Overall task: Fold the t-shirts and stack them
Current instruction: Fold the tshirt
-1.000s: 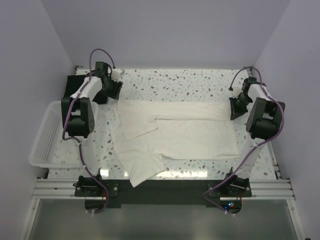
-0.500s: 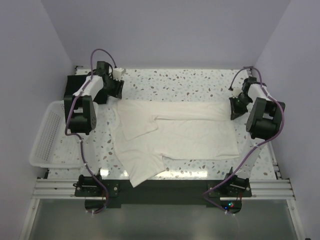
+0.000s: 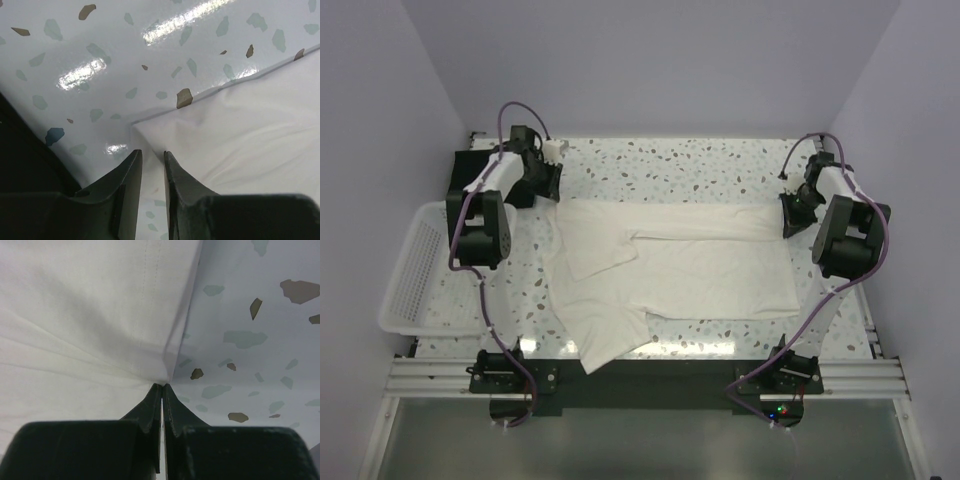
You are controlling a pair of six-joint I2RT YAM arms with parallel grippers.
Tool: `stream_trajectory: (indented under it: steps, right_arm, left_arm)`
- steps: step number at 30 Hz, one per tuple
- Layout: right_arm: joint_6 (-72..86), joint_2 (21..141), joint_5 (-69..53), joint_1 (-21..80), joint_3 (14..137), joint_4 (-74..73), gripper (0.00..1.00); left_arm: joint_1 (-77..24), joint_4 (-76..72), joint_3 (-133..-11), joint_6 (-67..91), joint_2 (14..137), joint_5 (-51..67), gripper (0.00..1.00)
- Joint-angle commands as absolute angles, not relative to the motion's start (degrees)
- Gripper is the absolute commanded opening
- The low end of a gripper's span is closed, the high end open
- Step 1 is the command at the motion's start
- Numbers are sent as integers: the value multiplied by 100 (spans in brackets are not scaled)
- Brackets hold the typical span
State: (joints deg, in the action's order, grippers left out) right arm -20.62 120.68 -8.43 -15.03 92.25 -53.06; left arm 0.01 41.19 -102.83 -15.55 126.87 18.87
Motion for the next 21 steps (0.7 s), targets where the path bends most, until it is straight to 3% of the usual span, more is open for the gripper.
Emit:
stream_trajectory:
  steps: [1, 6, 16, 19, 21]
  right_arm:
    - [-2092, 12050, -703, -1512, 9360, -5229, 0]
    - [-2092, 12015, -694, -1512, 9325, -5221, 0]
    - [-2092, 12006, -677, -1512, 9360, -5256, 0]
    - [-2100, 11979, -659, -1520, 9334, -5247, 0]
    - [-2092, 11962, -642, -1512, 9316, -5238, 0]
  left_arm:
    - [149, 4166, -10301, -1450, 12753, 2083, 30]
    - [158, 4122, -10310, -1441, 12771, 2259, 26]
    - [202, 3982, -10354, -1151, 12893, 2707, 29]
    - [193, 3938, -10354, -1108, 12911, 2716, 22]
    - [220, 3946, -10354, -1081, 12894, 2620, 12]
